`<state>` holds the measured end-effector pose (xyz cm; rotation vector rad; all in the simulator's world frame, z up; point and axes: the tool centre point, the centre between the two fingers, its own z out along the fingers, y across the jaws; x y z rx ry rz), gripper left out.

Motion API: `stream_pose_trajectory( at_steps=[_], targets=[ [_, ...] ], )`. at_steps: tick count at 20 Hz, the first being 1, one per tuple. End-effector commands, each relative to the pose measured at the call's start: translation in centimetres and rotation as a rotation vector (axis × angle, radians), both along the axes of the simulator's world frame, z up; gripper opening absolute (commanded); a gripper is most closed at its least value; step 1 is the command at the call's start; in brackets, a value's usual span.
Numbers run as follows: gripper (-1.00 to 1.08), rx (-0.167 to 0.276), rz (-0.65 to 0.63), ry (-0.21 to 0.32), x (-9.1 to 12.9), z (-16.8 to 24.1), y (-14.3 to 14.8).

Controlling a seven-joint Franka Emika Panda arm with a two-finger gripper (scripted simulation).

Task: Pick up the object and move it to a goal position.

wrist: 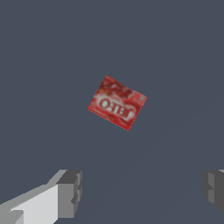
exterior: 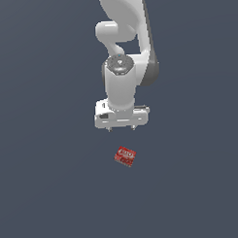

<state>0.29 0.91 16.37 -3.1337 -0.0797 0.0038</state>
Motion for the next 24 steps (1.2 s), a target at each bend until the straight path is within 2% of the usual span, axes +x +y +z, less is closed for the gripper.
stream_pose_trajectory(
  at_steps=[1, 12, 24],
  targets=[
    [1.0, 0.0, 0.002, 0.0, 0.0, 0.0, -0.1],
    [1.0, -0.006, 0.126, 0.001, 0.8, -1.1, 0.1],
    [1.0, -0.014, 0.447, 0.003, 2.8, -3.9, 0.6]
  ],
)
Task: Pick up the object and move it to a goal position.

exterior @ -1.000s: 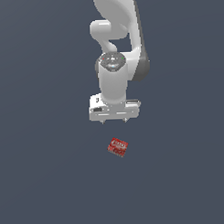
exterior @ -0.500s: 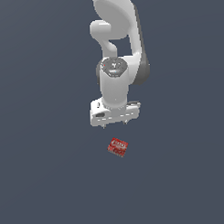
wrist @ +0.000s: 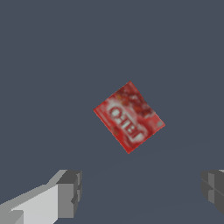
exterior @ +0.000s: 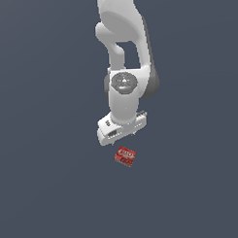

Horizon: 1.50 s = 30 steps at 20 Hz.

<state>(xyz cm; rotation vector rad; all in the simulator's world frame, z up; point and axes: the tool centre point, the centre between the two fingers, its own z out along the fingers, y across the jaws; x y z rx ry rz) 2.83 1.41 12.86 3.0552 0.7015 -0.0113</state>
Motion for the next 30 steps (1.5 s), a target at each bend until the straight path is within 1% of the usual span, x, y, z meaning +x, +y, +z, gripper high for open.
stream_pose_trajectory(
  at_steps=[1, 12, 17, 23, 30],
  targets=[
    [1.0, -0.001, 0.076, 0.001, 0.4, -0.7, 0.1],
    [1.0, 0.002, 0.398, 0.002, 2.3, -3.7, 0.6],
    [1.0, 0.005, 0.521, 0.0, 2.9, -4.9, 0.8],
    [1.0, 0.008, 0.619, -0.001, 3.4, -5.9, 0.9],
    [1.0, 0.01, 0.665, -0.003, 3.6, -6.3, 1.0]
  ],
)
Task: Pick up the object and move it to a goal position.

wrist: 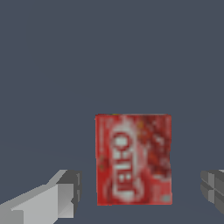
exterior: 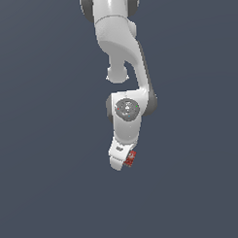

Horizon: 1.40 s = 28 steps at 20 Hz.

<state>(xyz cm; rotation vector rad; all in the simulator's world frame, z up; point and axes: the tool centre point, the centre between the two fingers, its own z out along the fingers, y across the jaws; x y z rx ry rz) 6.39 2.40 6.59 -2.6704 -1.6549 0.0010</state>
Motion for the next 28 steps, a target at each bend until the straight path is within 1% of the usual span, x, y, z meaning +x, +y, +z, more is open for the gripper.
stream_pose_trajectory(
  at_steps=[1, 6, 15, 20, 21, 28],
  targets=[
    [1.0, 0.0, 0.008, -0.001, 0.0, -0.1, 0.0],
    [1.0, 0.0, 0.004, 0.0, 0.0, -0.6, 0.0],
    [1.0, 0.0, 0.008, 0.0, -0.1, -4.6, 0.0],
    [1.0, 0.0, 0.008, 0.0, 0.0, -5.1, 0.0],
    [-1.0, 0.0, 0.008, 0.0, 0.0, -5.1, 0.0],
    [-1.0, 0.0, 0.008, 0.0, 0.0, -5.1, 0.0]
  ],
)
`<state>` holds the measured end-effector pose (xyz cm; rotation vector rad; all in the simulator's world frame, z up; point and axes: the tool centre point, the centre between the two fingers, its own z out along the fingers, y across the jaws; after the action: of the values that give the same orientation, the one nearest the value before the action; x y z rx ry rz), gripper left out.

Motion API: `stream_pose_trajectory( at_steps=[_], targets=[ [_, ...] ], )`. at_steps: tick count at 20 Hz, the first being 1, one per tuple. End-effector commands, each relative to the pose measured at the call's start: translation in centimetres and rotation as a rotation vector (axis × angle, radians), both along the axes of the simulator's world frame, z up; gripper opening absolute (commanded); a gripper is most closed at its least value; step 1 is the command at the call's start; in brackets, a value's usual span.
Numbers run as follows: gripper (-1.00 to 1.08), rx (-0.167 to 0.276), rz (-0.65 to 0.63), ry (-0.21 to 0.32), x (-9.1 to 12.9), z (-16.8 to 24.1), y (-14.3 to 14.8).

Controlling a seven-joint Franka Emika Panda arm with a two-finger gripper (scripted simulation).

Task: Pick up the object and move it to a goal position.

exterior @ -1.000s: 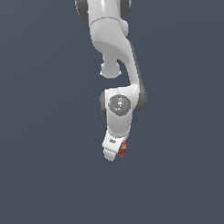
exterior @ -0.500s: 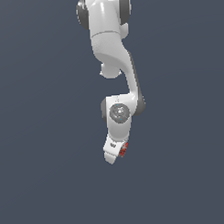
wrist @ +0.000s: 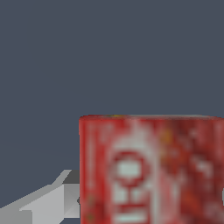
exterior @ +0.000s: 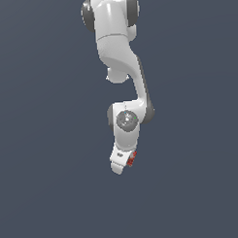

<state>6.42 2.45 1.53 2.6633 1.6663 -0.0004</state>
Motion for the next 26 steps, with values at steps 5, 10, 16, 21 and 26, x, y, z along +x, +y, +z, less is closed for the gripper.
stream_pose_trajectory(
  at_steps=[5, 10, 16, 21, 26],
  targets=[
    [-1.0, 0.0, 0.0, 0.0, 0.0, 0.1, 0.0],
    [-1.0, 0.0, 0.0, 0.0, -0.5, 0.8, 0.3],
    [-1.0, -0.001, 0.0, 0.0, -1.8, 2.8, 1.0],
    [-1.0, -0.002, 0.0, 0.0, -3.6, 5.6, 2.0],
    [-1.0, -0.003, 0.0, 0.0, -5.9, 9.2, 3.3]
  ],
)
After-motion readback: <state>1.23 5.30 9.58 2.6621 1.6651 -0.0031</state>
